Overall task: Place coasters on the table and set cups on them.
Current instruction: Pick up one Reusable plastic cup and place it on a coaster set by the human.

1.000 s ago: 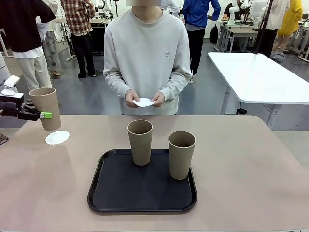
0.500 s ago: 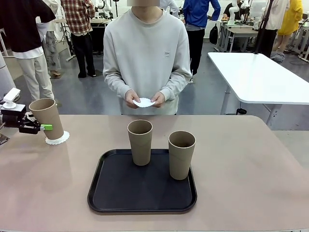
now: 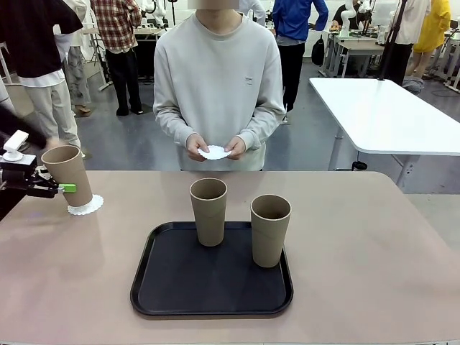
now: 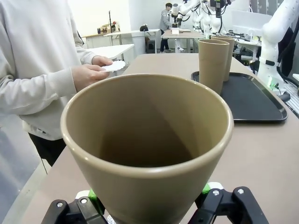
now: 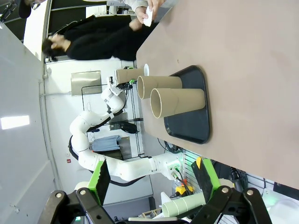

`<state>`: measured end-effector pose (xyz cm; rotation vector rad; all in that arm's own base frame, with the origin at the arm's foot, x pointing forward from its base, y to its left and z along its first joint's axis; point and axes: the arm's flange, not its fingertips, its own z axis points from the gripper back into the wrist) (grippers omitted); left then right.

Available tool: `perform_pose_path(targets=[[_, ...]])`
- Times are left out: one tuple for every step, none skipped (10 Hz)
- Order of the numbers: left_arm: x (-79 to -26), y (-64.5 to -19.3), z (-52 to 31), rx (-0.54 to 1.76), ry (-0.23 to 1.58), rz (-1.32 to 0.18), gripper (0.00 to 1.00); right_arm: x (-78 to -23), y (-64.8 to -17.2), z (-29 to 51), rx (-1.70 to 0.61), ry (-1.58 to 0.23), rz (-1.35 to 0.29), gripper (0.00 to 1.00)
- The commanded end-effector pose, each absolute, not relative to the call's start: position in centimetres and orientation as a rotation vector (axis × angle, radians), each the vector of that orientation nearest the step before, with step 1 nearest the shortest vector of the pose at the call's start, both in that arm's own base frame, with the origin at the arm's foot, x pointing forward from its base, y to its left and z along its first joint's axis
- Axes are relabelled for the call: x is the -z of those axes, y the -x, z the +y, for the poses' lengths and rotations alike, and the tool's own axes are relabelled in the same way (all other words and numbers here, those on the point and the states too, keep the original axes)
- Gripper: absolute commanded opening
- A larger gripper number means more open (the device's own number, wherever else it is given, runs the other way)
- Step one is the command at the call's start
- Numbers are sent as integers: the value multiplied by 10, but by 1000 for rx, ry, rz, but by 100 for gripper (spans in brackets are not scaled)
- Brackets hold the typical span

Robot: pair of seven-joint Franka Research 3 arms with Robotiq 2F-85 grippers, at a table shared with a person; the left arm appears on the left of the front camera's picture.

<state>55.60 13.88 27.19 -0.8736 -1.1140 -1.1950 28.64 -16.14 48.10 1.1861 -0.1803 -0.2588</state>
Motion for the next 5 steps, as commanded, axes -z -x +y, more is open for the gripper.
perform_pose_path(targets=[[-271,-566,140,1179,919,-1089,85,-482,-289,-162,246,-1212,-201,100],[-268,-568,141,1169,922,-1083,85,-482,-289,-162,246,-1212,-201,100],[-264,-570,142,1158,930,-1087,85,-482,-289,-162,246,-1212,-201,100],[-262,-571,142,1157,937,-1087,85,-482,-289,-162,246,-1212,-201,100],[-258,-572,142,1159,947,-1095,85,-482,-289,-162,246,-1212,-201,100]])
